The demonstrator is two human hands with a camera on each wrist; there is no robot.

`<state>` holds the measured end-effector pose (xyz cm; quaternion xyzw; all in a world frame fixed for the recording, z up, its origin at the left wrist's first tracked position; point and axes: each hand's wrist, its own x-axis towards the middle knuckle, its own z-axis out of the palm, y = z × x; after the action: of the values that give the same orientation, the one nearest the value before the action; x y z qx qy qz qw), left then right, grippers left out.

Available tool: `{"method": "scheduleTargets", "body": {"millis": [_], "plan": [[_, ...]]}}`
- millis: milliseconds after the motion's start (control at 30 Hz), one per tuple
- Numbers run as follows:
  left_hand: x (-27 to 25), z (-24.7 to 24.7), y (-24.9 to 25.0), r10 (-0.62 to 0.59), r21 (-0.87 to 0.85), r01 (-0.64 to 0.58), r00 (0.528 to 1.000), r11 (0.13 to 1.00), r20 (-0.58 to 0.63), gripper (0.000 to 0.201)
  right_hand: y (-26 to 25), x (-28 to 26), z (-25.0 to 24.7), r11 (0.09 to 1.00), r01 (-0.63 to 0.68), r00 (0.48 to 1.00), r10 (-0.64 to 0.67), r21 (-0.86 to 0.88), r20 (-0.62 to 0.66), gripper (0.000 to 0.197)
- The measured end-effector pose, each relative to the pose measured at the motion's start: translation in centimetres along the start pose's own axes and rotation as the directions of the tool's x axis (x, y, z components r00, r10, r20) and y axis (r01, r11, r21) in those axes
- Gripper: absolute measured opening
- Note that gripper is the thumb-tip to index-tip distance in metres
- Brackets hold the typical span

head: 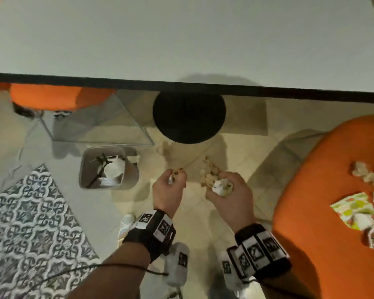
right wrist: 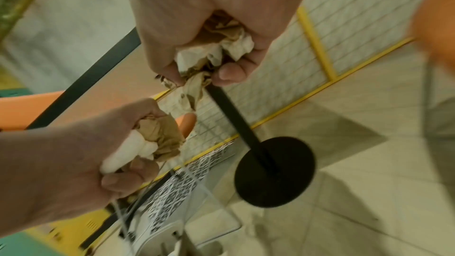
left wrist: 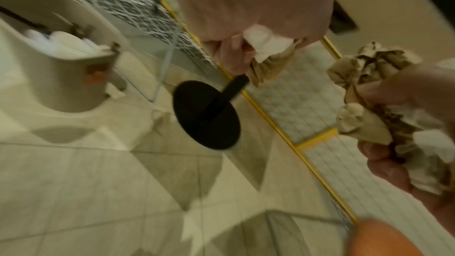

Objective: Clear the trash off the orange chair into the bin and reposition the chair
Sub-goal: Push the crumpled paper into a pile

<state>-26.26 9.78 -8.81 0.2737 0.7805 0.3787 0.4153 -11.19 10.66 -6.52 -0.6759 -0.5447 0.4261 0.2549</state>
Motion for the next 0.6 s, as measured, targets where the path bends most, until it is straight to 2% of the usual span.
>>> {"method": "scheduleTargets", "body": {"millis": [67, 167, 200, 233, 300, 433, 500, 600], "plan": [[4.0, -6.0, -1.3, -0.079, -0.029, 0.076, 0.991, 0.997, -0.111, 0.030, -3.1, 1.2, 6.6, 0.999, 0.032, 0.996, -0.030, -0.020, 0.083, 0.041], [9.6, -14.4, -4.1, -0.178, -0.054, 0.171, 0.963, 0.984, -0.204, 0.019, -6.9, 2.6, 16.8, 0.998, 0.029, 0.974, -0.015, -0.057, 0.226, 0.039], [11.5, -16.8, -5.2, -0.210, -0.063, 0.201, 0.952, 0.978, -0.224, 0.021, -7.9, 3.1, 20.3, 0.997, 0.032, 0.964, -0.011, -0.077, 0.264, 0.039], [13.4, -19.0, -6.3, -0.238, -0.067, 0.229, 0.941, 0.971, -0.239, 0.032, -8.7, 3.7, 23.8, 0.994, 0.032, 0.953, 0.001, -0.103, 0.302, 0.039], [16.5, -21.9, -8.5, -0.278, -0.031, 0.279, 0.926, 0.960, -0.256, 0.054, -9.4, 4.8, 29.6, 0.986, 0.012, 0.927, 0.052, -0.168, 0.371, 0.040], [22.6, -26.0, -13.9, -0.381, 0.021, 0.397, 0.895, 0.918, -0.232, 0.050, -9.9, 7.3, 39.5, 0.928, 0.011, 0.878, 0.169, -0.372, 0.447, 0.050], [25.0, -27.1, -16.0, -0.439, 0.052, 0.458, 0.875, 0.888, -0.206, 0.055, -9.9, 8.6, 42.8, 0.881, 0.032, 0.871, 0.207, -0.472, 0.446, 0.052], [28.1, -27.5, -18.4, -0.464, 0.095, 0.482, 0.871, 0.871, -0.160, 0.054, -9.2, 10.4, 46.4, 0.831, 0.015, 0.846, 0.286, -0.556, 0.450, 0.058]]}}
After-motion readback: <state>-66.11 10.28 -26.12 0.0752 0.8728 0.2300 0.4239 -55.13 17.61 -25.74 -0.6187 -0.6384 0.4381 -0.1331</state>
